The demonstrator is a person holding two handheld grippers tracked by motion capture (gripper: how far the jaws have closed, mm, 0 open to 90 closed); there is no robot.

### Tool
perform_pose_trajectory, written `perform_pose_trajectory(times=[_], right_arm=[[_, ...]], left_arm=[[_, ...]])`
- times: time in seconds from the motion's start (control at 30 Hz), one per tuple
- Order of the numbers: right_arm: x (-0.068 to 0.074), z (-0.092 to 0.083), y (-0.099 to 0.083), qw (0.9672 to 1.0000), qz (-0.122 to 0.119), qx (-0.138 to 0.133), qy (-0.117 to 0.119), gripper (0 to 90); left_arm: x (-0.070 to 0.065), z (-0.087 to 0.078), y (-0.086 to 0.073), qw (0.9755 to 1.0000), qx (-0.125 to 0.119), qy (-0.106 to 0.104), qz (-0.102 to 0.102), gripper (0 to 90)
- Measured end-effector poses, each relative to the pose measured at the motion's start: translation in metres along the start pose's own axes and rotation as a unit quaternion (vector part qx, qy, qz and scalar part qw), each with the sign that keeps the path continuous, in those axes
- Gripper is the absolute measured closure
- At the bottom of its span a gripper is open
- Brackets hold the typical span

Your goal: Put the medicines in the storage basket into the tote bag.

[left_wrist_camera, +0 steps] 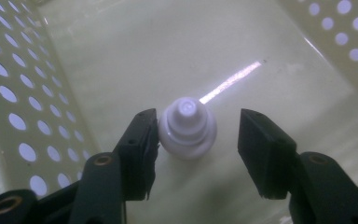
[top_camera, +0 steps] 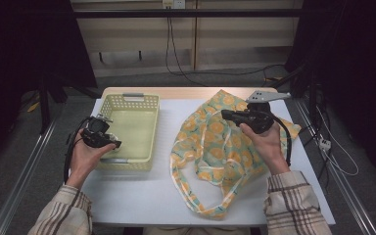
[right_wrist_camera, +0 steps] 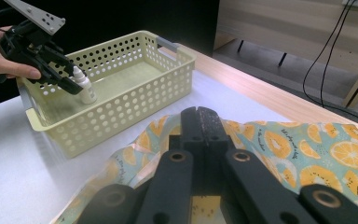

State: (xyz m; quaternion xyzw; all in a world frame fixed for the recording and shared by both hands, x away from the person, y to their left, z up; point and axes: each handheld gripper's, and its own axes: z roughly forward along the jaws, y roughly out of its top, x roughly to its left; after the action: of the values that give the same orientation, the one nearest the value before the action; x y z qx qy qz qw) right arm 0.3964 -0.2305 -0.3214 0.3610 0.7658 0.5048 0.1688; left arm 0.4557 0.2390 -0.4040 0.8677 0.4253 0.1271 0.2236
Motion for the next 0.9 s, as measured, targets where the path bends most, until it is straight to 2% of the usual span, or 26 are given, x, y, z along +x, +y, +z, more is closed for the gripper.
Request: perform_pose_trajectory(times=[0.13,0.2,0.27,0.43,0.53,0.63,0.7,0.77,0.9], right_arm=[[0.0,0.0,0.0,1.0,-0.001,0.0,0.0,90.0],[0.001,0.0,0.0,1.0,-0.001,0.0,0.0,90.0],[0.001,0.0,0.0,1.0,-0.003,0.0,0.0,90.0],[0.0,-0.001,0.0,1.0,-0.002,0.001,0.001,90.0],[0.0,-0.001,0.0,1.0,-0.002,0.001,0.002,90.0],[-0.001,-0.001,0.0,1.0,-0.002,0.002,0.001,90.0],[-0.002,0.0,-0.001,1.0,0.0,0.002,0.0,90.0],[-0.002,0.0,-0.001,1.0,0.001,0.003,-0.001,90.0],[-0.002,0.0,-0.001,1.0,-0.002,0.004,0.0,90.0]], left_arm=[[0.001,0.002,0.001,0.9999,0.01,0.004,0.001,54.0],[0.002,0.002,0.001,0.9999,0.013,0.002,-0.004,59.1],[0.001,0.002,0.002,0.9999,0.014,0.005,0.004,59.5],[-0.001,0.001,0.001,0.9999,0.007,0.012,0.002,60.1],[-0.001,-0.004,-0.001,0.9999,-0.012,0.008,-0.001,60.2],[-0.003,-0.01,-0.002,0.9995,-0.027,0.017,0.004,60.2],[-0.003,-0.015,-0.002,0.9991,-0.042,0.009,0.002,60.2],[-0.006,-0.022,-0.003,0.9979,-0.065,0.008,-0.002,60.2],[-0.012,-0.034,-0.003,0.995,-0.099,0.005,0.011,60.2]])
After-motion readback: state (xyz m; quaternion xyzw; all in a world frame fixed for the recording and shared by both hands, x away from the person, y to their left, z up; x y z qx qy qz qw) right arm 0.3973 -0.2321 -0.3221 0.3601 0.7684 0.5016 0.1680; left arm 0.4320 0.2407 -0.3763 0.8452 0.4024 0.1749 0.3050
